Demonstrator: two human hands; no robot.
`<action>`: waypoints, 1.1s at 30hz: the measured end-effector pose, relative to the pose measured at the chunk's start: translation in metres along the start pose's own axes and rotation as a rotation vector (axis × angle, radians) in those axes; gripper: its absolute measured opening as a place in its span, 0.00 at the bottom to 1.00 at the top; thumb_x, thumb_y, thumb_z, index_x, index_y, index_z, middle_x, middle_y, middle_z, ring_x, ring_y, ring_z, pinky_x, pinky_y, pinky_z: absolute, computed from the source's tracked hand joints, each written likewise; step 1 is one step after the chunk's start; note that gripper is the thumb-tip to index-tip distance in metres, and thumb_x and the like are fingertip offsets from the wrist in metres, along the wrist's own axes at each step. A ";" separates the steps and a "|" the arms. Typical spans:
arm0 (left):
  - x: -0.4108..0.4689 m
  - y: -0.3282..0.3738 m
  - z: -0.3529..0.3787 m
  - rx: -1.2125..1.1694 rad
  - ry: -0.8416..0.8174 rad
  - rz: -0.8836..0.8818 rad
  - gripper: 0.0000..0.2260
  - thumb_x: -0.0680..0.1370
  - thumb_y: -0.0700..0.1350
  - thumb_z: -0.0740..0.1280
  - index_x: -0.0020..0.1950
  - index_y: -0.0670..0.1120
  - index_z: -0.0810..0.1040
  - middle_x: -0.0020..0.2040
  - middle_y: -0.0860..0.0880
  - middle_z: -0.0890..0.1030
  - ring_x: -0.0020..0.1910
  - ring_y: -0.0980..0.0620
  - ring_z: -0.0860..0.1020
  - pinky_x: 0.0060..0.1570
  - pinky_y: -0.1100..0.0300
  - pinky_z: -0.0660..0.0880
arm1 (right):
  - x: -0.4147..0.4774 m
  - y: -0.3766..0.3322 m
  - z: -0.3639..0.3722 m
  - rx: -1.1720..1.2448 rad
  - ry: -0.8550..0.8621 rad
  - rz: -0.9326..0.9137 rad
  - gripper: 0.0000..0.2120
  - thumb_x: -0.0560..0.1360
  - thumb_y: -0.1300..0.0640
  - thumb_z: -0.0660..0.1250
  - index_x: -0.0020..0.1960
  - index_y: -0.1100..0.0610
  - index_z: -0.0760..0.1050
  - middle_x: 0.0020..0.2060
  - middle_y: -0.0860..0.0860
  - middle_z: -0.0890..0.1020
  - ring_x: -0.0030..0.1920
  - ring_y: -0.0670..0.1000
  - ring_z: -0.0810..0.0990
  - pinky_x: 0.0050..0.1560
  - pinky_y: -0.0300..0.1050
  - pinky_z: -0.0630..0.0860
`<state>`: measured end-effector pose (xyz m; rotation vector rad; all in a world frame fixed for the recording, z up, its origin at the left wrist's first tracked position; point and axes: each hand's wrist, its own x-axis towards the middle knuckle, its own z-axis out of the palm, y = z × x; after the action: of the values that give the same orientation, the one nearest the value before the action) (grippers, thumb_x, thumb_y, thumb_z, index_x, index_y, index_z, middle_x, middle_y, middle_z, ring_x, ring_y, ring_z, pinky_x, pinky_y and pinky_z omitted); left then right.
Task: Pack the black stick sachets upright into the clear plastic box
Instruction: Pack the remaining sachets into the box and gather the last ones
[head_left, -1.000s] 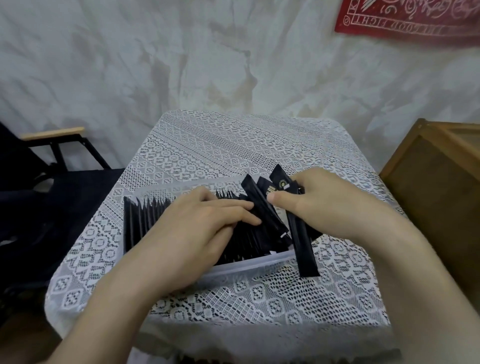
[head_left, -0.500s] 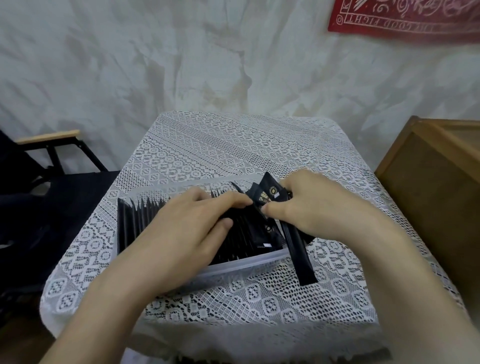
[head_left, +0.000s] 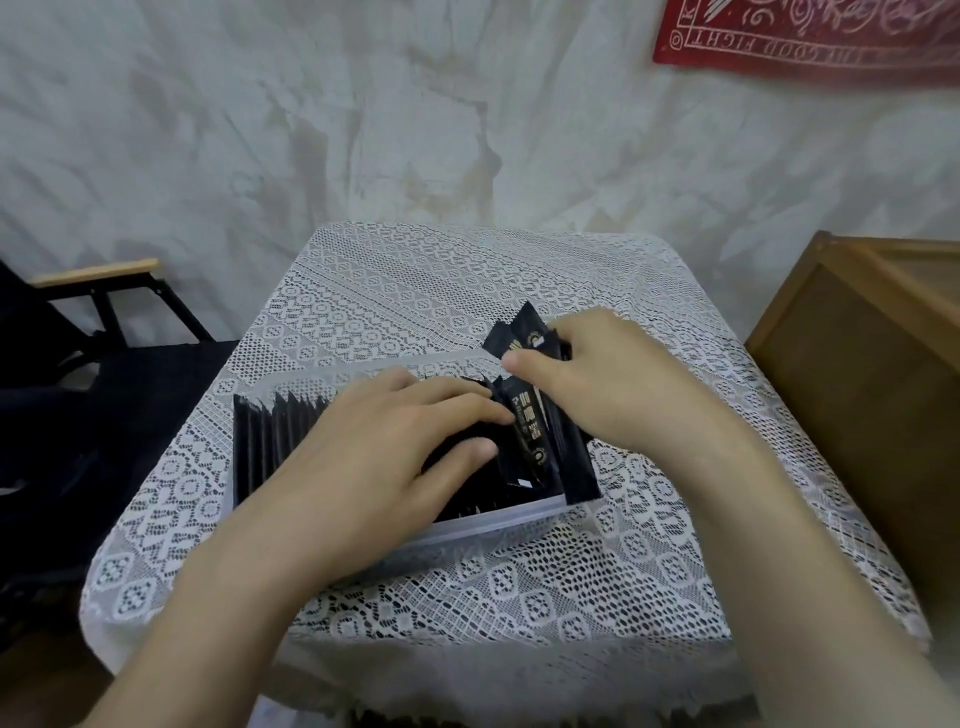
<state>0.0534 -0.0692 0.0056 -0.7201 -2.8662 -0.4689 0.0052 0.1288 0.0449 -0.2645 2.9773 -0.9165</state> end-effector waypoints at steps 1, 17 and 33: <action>0.000 0.001 0.000 -0.007 0.004 -0.004 0.19 0.81 0.67 0.51 0.69 0.67 0.70 0.67 0.70 0.71 0.54 0.60 0.69 0.59 0.53 0.70 | 0.003 -0.001 0.003 -0.001 0.022 0.004 0.19 0.79 0.42 0.66 0.39 0.56 0.75 0.33 0.50 0.79 0.40 0.56 0.78 0.35 0.46 0.66; 0.005 0.007 0.011 -0.048 0.095 0.001 0.25 0.77 0.70 0.55 0.68 0.62 0.75 0.70 0.64 0.71 0.70 0.61 0.66 0.67 0.57 0.67 | -0.028 0.003 -0.002 -0.196 -0.070 0.004 0.15 0.80 0.39 0.61 0.45 0.49 0.75 0.37 0.47 0.80 0.40 0.51 0.78 0.37 0.47 0.70; 0.004 0.015 0.004 -0.138 0.042 -0.095 0.24 0.72 0.71 0.60 0.66 0.65 0.68 0.63 0.66 0.74 0.59 0.63 0.74 0.55 0.62 0.70 | -0.020 0.013 0.002 0.030 -0.103 0.005 0.08 0.77 0.43 0.69 0.47 0.47 0.76 0.35 0.48 0.80 0.35 0.50 0.81 0.48 0.56 0.82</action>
<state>0.0565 -0.0538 0.0069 -0.5884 -2.8598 -0.6922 0.0233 0.1414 0.0350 -0.2941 2.8671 -0.9164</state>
